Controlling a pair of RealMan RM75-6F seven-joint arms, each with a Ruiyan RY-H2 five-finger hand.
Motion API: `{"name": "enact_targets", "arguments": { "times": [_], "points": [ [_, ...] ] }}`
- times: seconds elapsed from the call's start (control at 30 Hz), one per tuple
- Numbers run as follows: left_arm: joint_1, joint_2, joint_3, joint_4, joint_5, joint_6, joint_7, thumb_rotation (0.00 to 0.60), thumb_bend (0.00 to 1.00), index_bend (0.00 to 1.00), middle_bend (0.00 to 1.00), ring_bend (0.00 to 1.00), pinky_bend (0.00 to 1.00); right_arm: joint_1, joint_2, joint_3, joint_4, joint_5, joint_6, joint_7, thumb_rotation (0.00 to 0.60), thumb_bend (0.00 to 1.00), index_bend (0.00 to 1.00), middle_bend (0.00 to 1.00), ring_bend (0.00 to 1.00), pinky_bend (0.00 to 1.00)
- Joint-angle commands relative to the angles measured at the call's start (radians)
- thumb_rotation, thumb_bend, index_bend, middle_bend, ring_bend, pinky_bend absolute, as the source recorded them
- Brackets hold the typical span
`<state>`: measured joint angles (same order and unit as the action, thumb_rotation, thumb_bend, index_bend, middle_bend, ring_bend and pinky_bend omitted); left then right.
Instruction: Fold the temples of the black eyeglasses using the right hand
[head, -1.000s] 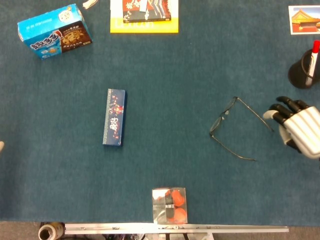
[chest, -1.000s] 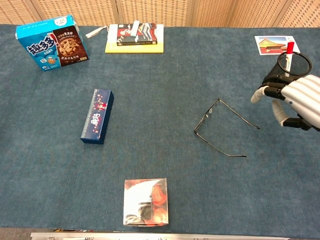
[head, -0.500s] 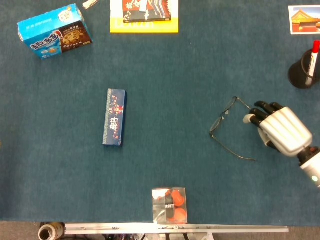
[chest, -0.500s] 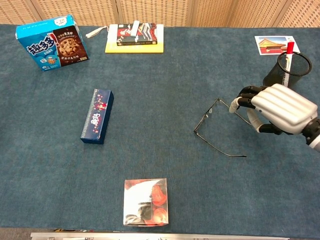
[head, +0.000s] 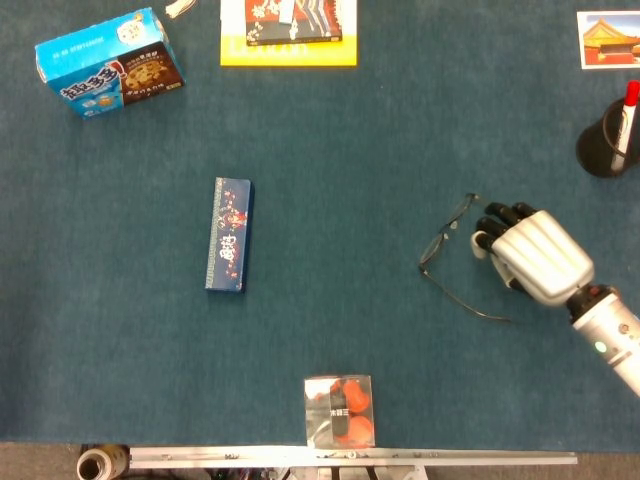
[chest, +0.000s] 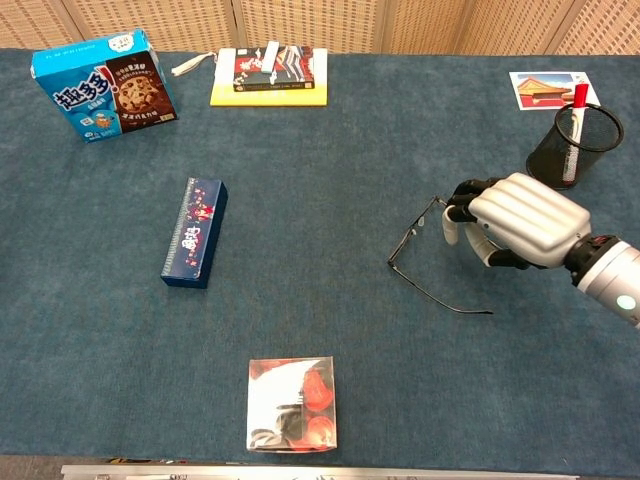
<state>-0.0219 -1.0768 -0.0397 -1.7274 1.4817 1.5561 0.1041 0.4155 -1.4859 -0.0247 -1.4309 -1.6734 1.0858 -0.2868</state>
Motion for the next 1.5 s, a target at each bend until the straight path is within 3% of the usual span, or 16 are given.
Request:
{"name": "enact_targets", "arguments": {
  "times": [0.03, 1.5],
  "points": [
    [0.001, 0.001, 0.000, -0.001, 0.001, 0.001, -0.002, 0.600, 0.00, 0.40, 0.35, 0.31, 0.35, 0.012, -0.010, 0.000, 0.004, 0.005, -0.011, 0.003, 0.600, 0.76, 0.50, 0.43, 0.25, 0.38],
    [0.009, 0.027, -0.012, -0.021, 0.001, 0.013, -0.029, 0.600, 0.00, 0.41, 0.35, 0.31, 0.35, 0.123, -0.157, 0.027, 0.135, 0.054, -0.047, 0.050, 0.600, 0.76, 0.50, 0.43, 0.25, 0.38]
  ]
}}
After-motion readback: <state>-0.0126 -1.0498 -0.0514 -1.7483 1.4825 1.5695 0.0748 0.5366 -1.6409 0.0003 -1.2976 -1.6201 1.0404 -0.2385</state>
